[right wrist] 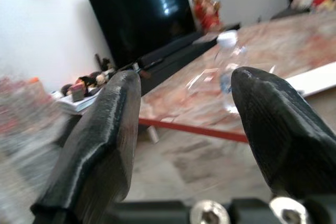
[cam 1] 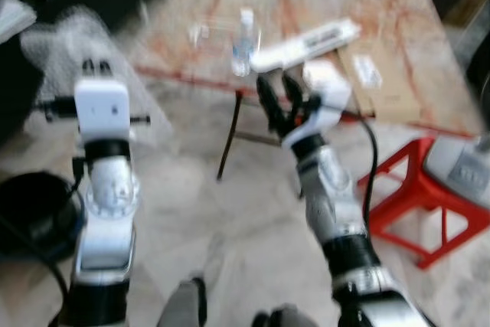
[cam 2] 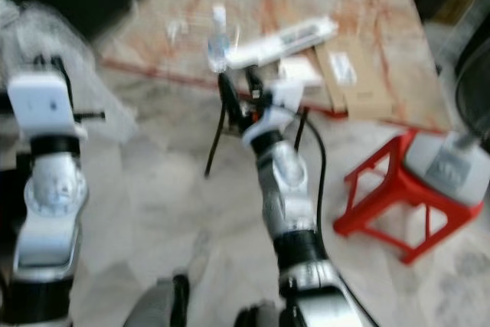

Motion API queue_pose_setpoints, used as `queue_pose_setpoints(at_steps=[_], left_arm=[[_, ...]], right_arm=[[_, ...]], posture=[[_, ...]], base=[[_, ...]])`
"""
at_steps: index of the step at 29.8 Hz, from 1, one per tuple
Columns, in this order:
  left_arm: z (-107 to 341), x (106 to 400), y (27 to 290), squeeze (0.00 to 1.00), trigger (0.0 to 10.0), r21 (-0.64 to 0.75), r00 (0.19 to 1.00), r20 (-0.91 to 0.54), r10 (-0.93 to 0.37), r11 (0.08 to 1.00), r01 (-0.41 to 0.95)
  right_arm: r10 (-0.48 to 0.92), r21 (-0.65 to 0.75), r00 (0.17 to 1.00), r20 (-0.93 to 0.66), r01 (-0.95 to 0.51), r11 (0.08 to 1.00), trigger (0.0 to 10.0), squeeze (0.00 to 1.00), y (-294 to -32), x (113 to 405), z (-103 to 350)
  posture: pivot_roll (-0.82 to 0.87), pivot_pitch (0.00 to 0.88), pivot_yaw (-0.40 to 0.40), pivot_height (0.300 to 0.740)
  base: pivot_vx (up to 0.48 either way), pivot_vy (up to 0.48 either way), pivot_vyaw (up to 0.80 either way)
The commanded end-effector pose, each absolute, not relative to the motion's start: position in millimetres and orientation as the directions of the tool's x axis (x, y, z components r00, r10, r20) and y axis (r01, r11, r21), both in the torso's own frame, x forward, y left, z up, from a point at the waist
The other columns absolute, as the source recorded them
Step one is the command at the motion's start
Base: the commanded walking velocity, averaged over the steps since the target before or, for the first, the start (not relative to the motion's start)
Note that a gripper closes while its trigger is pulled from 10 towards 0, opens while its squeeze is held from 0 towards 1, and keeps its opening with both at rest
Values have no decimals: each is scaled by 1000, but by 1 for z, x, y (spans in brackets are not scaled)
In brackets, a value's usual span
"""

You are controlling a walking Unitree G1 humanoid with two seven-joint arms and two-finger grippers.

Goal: Picking trash to rubbish bin

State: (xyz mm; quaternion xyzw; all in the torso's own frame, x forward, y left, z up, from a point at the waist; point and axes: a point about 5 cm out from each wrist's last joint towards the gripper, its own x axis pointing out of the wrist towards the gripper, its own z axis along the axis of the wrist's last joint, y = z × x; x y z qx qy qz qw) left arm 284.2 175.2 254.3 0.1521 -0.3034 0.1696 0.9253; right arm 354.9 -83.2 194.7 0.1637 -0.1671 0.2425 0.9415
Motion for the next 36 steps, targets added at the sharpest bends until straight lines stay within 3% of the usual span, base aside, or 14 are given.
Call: queue_pose_setpoints(at_steps=[1,10,16,17,18,21,22,23,24,36], left_arm=[[249,286,174,0,10000,182,775,592,222,900,-396],[188,301,172,0,10000,191,911,365,193,942,-276],[86,302,172,0,10000,165,989,-27,145,976,-138],[77,300,172,0,10000,155,987,-64,145,979,-134],[46,292,174,0,10000,141,972,-190,140,983,-114],[22,283,176,0,10000,125,947,-292,135,987,-102],[1,271,179,0,10000,127,915,-378,143,987,-102],[1,271,179,0,10000,127,915,-378,143,987,-102],[-14,262,180,0,10000,147,890,-431,147,985,-91],[-61,209,190,0,10000,294,759,-606,237,954,-63]], right_arm=[[394,232,831,392,-504,832,10000,0,-86,355,194],[357,209,905,231,-404,891,10000,0,-119,359,155],[269,239,963,-15,-257,936,10000,0,-162,352,99],[260,234,965,-39,-244,941,10000,0,-166,350,94],[213,196,964,-157,-181,964,10000,0,-180,341,71],[177,185,949,-259,-131,974,10000,0,-192,330,50],[112,153,916,-386,-56,987,10000,0,-206,313,26],[112,153,916,-386,-56,987,10000,0,-206,313,26],[59,110,870,-489,-5,994,10000,0,-216,296,7],[-42,29,714,-699,88,996,10000,0,-225,236,-45]], posture=[[68,204,-126,740],[64,214,-131,740],[48,219,-141,740],[48,219,-141,740],[36,220,-143,740],[36,216,-143,740],[38,212,-151,740],[38,212,-151,740],[38,209,-153,740],[23,193,-139,740]], base=[[-266,0,0],[0,0,0],[0,0,0],[0,0,0],[0,0,0],[0,0,0],[0,0,0],[0,0,0],[0,0,0],[0,0,0]])
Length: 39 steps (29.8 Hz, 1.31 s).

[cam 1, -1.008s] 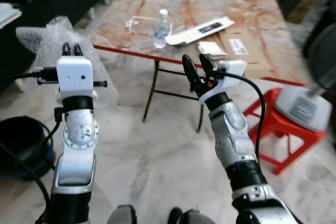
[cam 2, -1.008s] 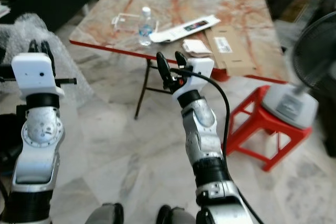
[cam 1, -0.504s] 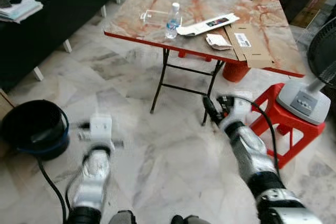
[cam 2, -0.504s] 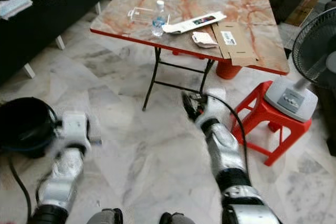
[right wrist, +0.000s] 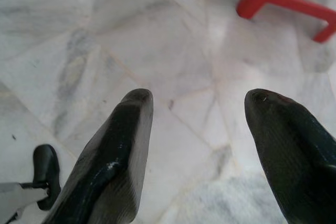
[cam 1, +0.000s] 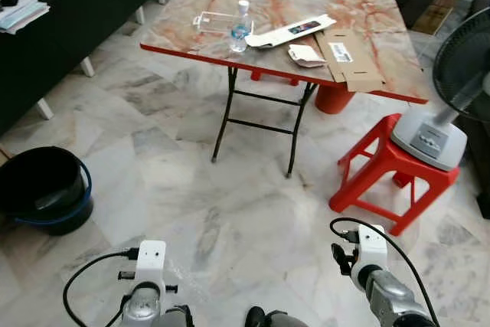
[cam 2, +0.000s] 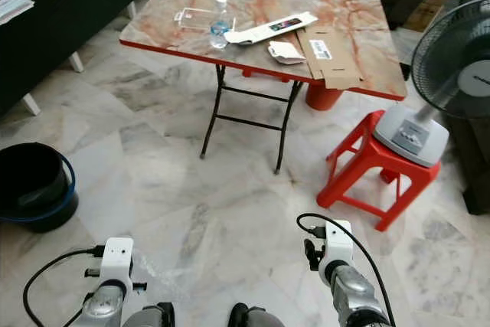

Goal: Picking trash to rubbish bin

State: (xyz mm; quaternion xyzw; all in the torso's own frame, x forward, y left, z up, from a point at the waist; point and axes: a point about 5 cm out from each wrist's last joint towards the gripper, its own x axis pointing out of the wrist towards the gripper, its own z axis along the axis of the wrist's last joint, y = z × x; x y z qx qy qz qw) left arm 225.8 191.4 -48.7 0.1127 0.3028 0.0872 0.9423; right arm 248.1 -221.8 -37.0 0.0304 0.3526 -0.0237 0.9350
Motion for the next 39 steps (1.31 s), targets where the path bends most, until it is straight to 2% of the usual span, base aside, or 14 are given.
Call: queue_pose_setpoints(at_steps=[1,8,28,39], left_arm=[[-64,205,191,0,10000,298,747,-621,238,953,-56],[-78,182,195,0,10000,288,671,-682,291,950,-120],[-79,180,195,0,10000,288,674,-681,286,951,-113],[-78,182,190,0,10000,263,682,-680,270,958,-117]], right_arm=[[-50,22,705,-708,93,995,10000,0,-225,233,-48],[-94,-41,667,-739,95,995,10000,0,-227,217,-58],[-120,-60,658,-743,113,992,10000,0,-228,215,-59],[-127,-35,665,-736,151,988,10000,0,-227,216,-58]], posture=[[21,192,-138,740],[23,187,-147,740],[30,161,-148,740],[41,189,-155,740]], base=[[0,0,0],[0,0,189],[0,0,800],[0,0,698]])
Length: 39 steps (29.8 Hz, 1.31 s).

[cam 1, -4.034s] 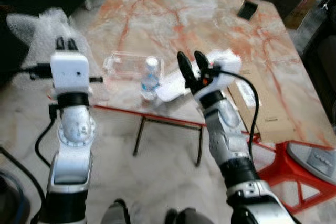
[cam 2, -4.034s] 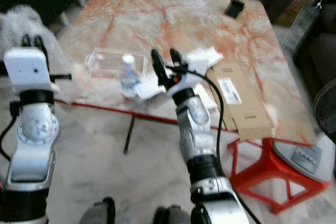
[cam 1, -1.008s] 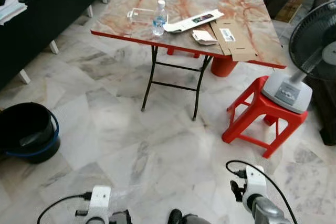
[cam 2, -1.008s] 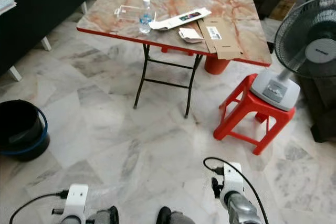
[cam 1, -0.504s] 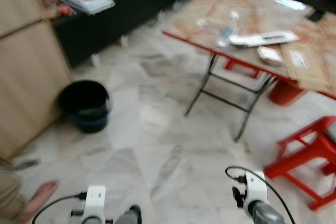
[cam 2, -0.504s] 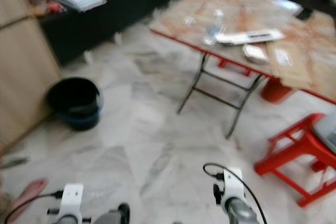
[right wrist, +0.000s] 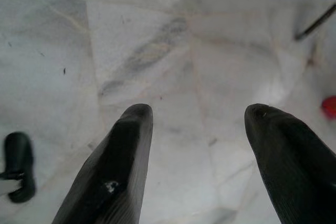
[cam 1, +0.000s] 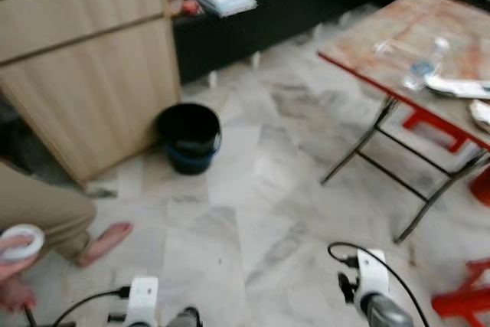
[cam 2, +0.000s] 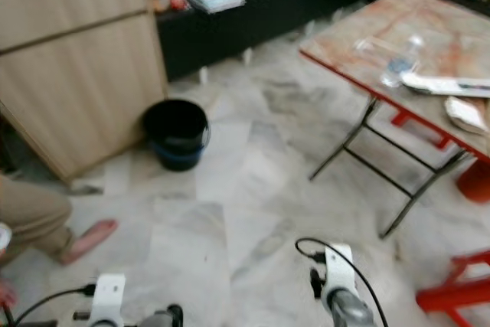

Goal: Picking trash to rubbish bin

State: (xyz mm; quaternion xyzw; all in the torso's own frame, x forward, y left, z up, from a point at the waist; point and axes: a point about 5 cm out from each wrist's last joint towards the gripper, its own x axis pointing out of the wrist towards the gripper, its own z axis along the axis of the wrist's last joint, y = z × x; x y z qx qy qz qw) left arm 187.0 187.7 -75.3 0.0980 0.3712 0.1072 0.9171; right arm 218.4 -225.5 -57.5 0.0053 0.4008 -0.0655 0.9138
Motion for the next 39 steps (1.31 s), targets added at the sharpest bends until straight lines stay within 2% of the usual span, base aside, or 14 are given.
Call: queue_pose_setpoints(at_steps=[1,6,13,18,20,32,39], left_arm=[[-78,182,190,0,10000,255,680,-682,267,959,-120],[-79,181,189,0,10000,235,676,-690,259,963,-128],[-80,179,190,0,10000,243,669,-694,267,961,-131],[-80,180,191,0,10000,245,668,-693,271,960,-135],[-80,180,192,0,10000,245,667,-692,274,959,-140],[-79,182,191,0,10000,241,672,-689,271,960,-141],[-79,181,192,0,10000,242,669,-690,274,960,-144]], right_arm=[[-133,-29,666,-734,165,986,10000,0,-227,216,-58],[-129,-24,668,-733,164,986,10000,0,-227,217,-58],[-124,-19,673,-729,162,987,10000,0,-226,217,-58],[-106,-42,679,-726,110,993,10000,0,-223,220,-57],[-108,-28,681,-724,127,992,10000,0,-223,221,-56],[-109,9,693,-712,165,986,10000,0,-224,227,-53],[-105,23,692,-714,173,985,10000,0,-223,227,-53]], posture=[[42,190,-155,740],[41,195,-154,740],[44,201,-156,740],[45,203,-161,740],[47,205,-162,740],[44,210,-162,740],[49,215,-162,740]], base=[[0,0,0],[0,0,0],[309,0,0],[480,0,380],[480,0,800],[480,0,0],[480,0,-718]])
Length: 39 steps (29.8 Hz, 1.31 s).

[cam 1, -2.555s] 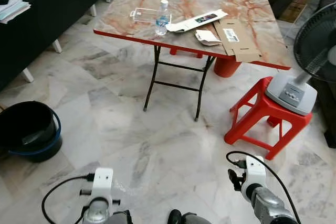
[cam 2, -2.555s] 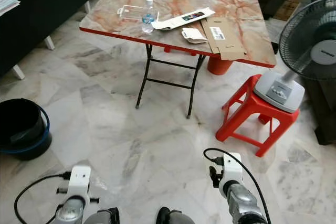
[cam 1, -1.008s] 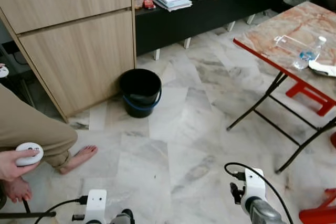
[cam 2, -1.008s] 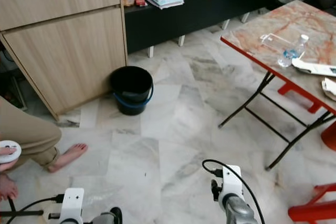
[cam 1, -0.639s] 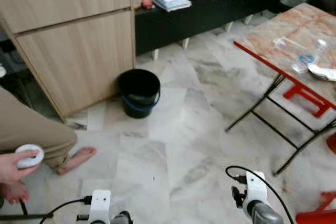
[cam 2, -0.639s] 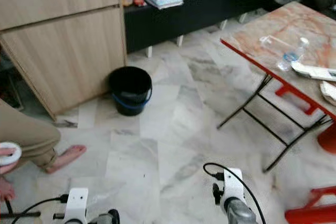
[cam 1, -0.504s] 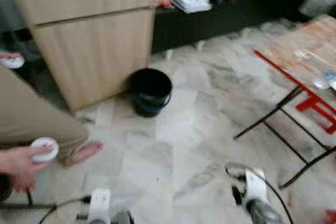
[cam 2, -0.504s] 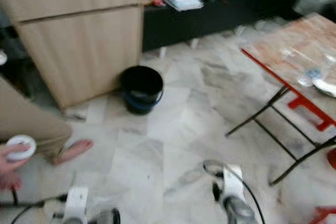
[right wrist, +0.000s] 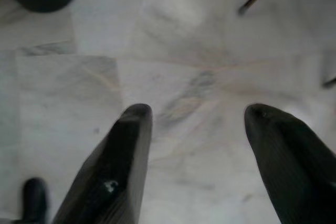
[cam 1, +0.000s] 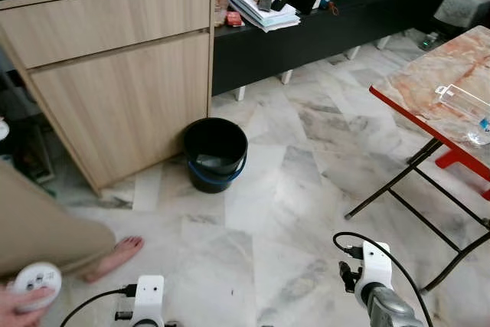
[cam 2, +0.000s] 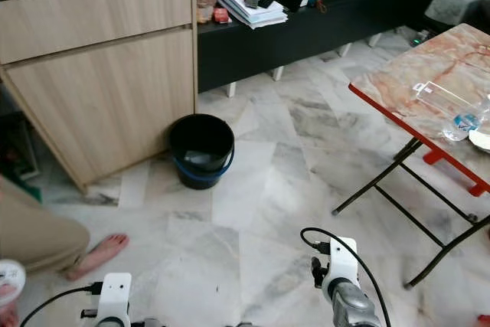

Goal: Picking trash to rubbish bin

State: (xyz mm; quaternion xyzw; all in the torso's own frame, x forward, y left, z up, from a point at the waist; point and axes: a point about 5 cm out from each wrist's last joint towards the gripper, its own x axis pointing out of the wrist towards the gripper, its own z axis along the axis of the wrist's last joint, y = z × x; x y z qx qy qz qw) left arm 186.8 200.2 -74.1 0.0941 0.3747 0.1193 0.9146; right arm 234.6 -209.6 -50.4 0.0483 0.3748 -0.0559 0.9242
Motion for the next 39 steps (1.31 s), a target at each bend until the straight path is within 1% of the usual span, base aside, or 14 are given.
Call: queue_pose_setpoints(at_steps=[1,7,11,28,35,39], left_arm=[[-79,181,192,0,10000,242,669,-690,275,959,-144],[-80,179,193,0,10000,244,667,-692,274,959,-140],[-80,178,193,0,10000,247,667,-693,275,959,-139],[-80,178,196,0,10000,252,670,-691,271,959,-129],[-80,178,196,0,10000,253,671,-691,270,959,-126],[-79,179,195,0,10000,250,672,-691,267,960,-124]], right_arm=[[-105,24,693,-713,174,985,10000,0,-223,227,-53],[-108,64,713,-693,210,975,10000,0,-222,229,-51],[-83,58,715,-695,170,984,10000,0,-218,230,-51],[-85,56,707,-702,173,983,10000,0,-218,226,-54],[-68,62,708,-703,157,986,10000,0,-215,227,-54],[-62,90,708,-704,176,980,10000,0,-214,227,-54]], posture=[[51,214,-161,740],[51,217,-156,740],[55,215,-154,740],[67,195,-136,740],[70,199,-136,740],[70,207,-135,740]], base=[[480,0,-800],[366,0,-800],[341,0,0],[339,0,0],[337,0,752],[337,0,241]])
